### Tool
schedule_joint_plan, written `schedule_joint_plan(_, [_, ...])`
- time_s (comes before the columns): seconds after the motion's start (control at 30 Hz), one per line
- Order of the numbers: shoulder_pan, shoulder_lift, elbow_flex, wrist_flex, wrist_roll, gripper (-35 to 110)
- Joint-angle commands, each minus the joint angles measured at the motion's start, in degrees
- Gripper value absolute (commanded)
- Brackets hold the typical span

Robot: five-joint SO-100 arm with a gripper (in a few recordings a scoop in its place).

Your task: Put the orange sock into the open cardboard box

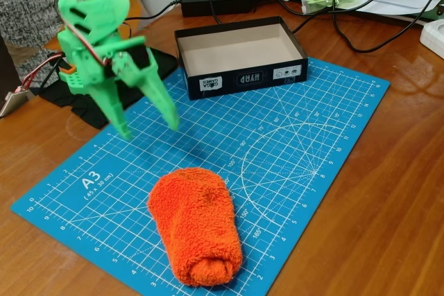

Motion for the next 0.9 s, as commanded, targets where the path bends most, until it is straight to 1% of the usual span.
schedule_joint_plan(0.0, [4.83, -21.09, -31.38, 12.22, -2.46, 36])
schedule_joint_plan(0.1, [6.59, -40.69, -61.88, 26.98, -4.75, 36])
schedule_joint_plan(0.13, [6.68, -47.55, -74.44, 32.52, -5.1, 36])
schedule_joint_plan(0.17, [6.68, -53.7, -86.4, 35.68, -4.31, 36])
schedule_joint_plan(0.2, [6.59, -55.46, -89.91, 35.6, -5.27, 36])
schedule_joint_plan(0.33, [3.43, -53.7, -86.48, 35.6, -8.53, 36])
schedule_joint_plan(0.47, [-0.26, -54.58, -85.87, 35.6, -9.58, 36])
schedule_joint_plan(0.73, [-6.33, -61.26, -91.85, 35.6, -9.84, 36])
schedule_joint_plan(0.87, [-8.17, -67.68, -95.54, 35.6, -8.7, 34])
